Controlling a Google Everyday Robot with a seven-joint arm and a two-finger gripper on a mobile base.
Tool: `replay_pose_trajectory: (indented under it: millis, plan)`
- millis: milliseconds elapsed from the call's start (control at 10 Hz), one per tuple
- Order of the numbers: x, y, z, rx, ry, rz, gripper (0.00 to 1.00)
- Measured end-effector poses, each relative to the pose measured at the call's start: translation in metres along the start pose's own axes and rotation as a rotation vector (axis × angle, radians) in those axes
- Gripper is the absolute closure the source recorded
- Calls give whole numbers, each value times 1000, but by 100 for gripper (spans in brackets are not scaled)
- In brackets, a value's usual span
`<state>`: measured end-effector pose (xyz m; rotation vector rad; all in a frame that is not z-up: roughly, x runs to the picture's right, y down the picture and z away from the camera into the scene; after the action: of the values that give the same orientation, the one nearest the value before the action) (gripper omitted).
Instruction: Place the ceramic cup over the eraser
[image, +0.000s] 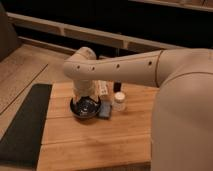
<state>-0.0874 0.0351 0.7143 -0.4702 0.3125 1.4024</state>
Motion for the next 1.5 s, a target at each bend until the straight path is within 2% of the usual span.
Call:
replay_pose_trajectory:
  millis: [200, 300, 600, 800, 900, 1100, 1200, 1300, 1500]
  plan:
    - [-20, -26, -17, -20, -97, -7, 35]
    - [-21, -31, -19, -22, -107, -5, 35]
    - [-21, -26, -17, -25, -103, -10, 35]
    - [-11, -52, -5, 30, -60, 44, 35]
    - [5, -103, -2, 119, -13, 139, 35]
    - [21, -158, -9, 209, 9, 249, 35]
    - [24, -180, -11, 235, 5, 294, 35]
    - [23, -195, -12, 244, -9, 320, 35]
    - [12, -210, -11, 222, -62, 340, 35]
